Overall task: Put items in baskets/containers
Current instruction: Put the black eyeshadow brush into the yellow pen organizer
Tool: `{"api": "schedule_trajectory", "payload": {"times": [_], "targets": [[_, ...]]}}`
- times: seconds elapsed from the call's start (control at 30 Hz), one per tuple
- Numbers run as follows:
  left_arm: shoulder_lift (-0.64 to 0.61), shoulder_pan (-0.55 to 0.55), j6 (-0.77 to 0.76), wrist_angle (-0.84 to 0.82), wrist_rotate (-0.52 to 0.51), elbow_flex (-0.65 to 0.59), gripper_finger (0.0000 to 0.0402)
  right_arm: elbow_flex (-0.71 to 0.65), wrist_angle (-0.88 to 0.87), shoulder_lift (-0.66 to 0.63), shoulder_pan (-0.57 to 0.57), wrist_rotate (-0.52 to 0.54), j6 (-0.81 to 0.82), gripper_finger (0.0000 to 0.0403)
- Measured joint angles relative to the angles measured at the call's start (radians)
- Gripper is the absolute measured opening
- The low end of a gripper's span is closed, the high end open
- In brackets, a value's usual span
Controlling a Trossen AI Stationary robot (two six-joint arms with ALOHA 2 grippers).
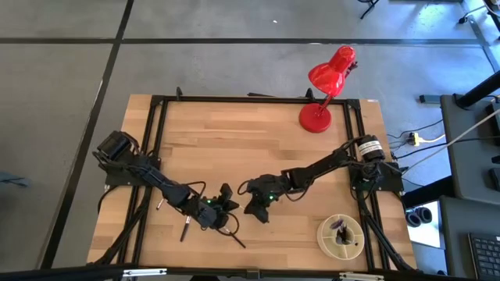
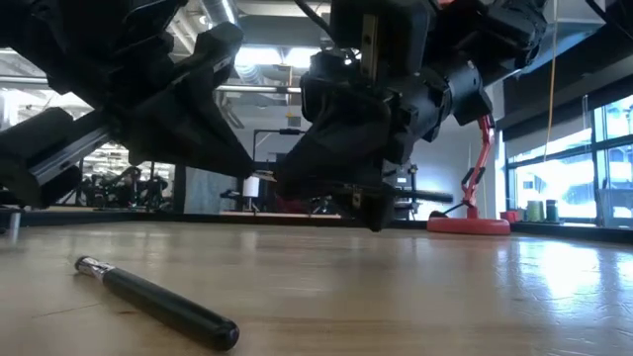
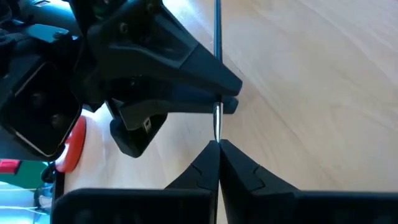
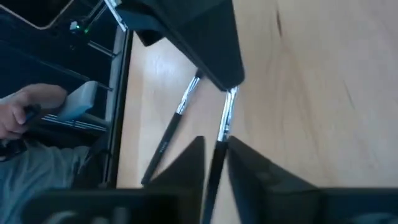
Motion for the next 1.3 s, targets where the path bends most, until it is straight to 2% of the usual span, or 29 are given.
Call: {"api": "schedule_trajectory", "payload": {"times": [0.1,0.27,0.37,0.47,0.63,0.77,0.87,0.93,1.03,1.1,1.3], "targets": [[0.0,-0.002,-0.01,0.003,-0.012,0.001,0.0002,-0.002,-0.002,0.001,-0.001,0.007,-0.02,0.0021],[-0.001,0.002,-0.113,0.002,-0.033,0.001,0.0014,-0.002,-0.003,0.001,0.007,0.061,-0.046,0.0023],[-0.001,0.002,-0.182,0.004,-0.077,0.0,0.0031,-0.002,-0.015,-0.017,0.027,0.154,-0.085,0.0022],[-0.005,0.002,-0.247,0.011,-0.163,0.001,0.0056,-0.002,-0.081,-0.083,0.068,0.34,-0.15,0.0022],[-0.005,0.002,-0.339,0.005,-0.336,0.0,0.0099,0.0,-0.296,-0.257,0.192,0.772,-0.234,0.0022],[-0.012,0.0,-0.384,-0.008,-0.369,0.0,0.0125,0.0,-0.503,-0.393,0.334,1.124,-0.21,0.0022],[-0.012,0.0,-0.4,-0.01,-0.345,0.0,0.0141,0.0,-0.673,-0.467,0.451,1.327,-0.137,0.0022],[-0.012,0.001,-0.415,-0.012,-0.295,0.0,0.0149,0.0,-0.766,-0.504,0.529,1.378,-0.126,0.0022],[-0.012,0.011,-0.438,-0.014,-0.226,0.0,0.0157,0.0,-0.862,-0.545,0.648,1.364,-0.139,0.0022],[-0.012,0.021,-0.456,-0.018,-0.2,0.0,0.0159,0.0,-0.884,-0.567,0.728,1.38,-0.115,0.0022],[-0.012,0.037,-0.511,-0.053,-0.164,0.0,0.0156,0.0,-0.926,-0.613,0.967,1.518,-0.035,0.0022]]}}
